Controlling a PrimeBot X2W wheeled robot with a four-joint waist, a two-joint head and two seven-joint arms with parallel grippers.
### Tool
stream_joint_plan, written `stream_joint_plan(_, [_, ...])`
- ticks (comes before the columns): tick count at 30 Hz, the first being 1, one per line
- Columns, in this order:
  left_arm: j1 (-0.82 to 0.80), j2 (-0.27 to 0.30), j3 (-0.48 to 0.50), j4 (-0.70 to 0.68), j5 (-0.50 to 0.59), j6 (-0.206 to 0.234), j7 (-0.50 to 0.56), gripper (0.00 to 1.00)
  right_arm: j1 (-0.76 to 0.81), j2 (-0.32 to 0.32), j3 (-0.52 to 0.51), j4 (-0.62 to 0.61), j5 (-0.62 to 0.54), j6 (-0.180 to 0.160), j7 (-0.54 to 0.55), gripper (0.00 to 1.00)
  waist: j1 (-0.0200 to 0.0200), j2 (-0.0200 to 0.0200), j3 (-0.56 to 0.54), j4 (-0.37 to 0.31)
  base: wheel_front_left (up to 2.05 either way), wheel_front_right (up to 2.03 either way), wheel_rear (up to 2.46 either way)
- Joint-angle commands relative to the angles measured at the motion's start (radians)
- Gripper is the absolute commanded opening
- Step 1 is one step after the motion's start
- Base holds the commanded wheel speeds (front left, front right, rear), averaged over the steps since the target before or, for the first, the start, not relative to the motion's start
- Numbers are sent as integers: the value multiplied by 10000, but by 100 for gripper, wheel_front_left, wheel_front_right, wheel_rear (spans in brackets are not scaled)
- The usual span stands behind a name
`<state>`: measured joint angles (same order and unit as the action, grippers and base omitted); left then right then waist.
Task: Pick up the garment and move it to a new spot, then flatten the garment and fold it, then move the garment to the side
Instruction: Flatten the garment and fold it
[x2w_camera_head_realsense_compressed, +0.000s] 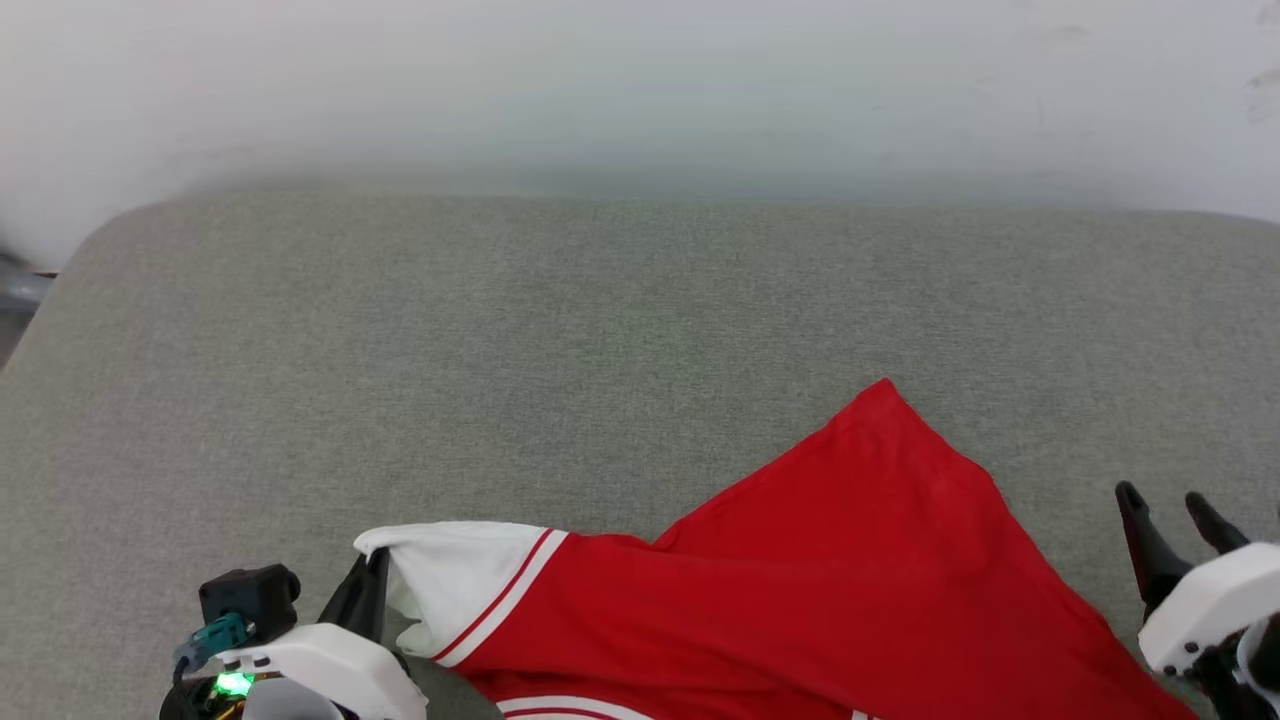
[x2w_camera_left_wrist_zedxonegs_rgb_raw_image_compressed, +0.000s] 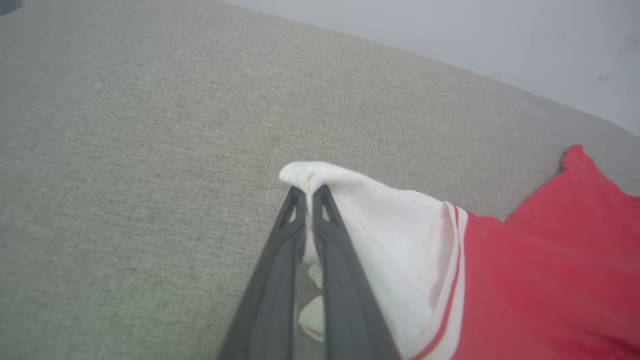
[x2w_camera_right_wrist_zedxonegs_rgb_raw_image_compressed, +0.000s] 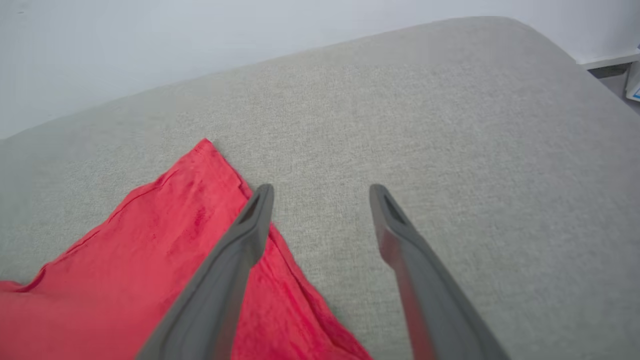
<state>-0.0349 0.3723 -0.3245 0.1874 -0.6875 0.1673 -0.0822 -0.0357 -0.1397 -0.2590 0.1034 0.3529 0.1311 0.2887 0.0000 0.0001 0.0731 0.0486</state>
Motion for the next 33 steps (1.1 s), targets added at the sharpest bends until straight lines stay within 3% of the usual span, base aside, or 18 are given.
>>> stream_joint_plan(1, [-185,-31,-53,-33,84,-42,-81,0,-476,-291,198,376,12,-8,-183,100,0,-1,113,139,0,0,0])
stream_joint_plan(5, [-495,-158,-201,-148,198,-82,-133,0,-1584,-875,1200,1475,360,-8,310,100,0,-1,373,436,0,0,0])
stream_joint_plan(11, [-1083,-367,-487,-269,375,-209,-189,0,-3354,-2165,2863,2841,1377,-8,2421,100,0,-1,959,1057,0,0,0])
stream_joint_plan(15, [-1428,-557,-649,-207,452,-317,-310,0,-4392,-2681,3846,3173,1748,-8,3482,100,0,-1,1345,1358,0,0,0])
stream_joint_plan(22, [-1897,-706,-769,-75,537,-469,-527,0,-5824,-3050,5315,3941,2197,-8,4121,100,0,-1,1976,1644,0,0,0])
stream_joint_plan(29, [-2121,-798,-822,81,529,-529,-664,0,-6183,-3021,6777,5230,2968,-6,4573,100,0,-1,2431,1759,0,0,0])
stream_joint_plan(32, [-2085,-827,-798,214,438,-557,-730,0,-6006,-2922,7344,5709,3464,-3,4881,0,0,-1,2437,1756,0,0,0])
stream_joint_plan(33, [-2061,-838,-795,252,438,-557,-755,0,-5992,-2925,7464,5812,3615,9,4913,0,0,-1,2422,1752,0,0,0])
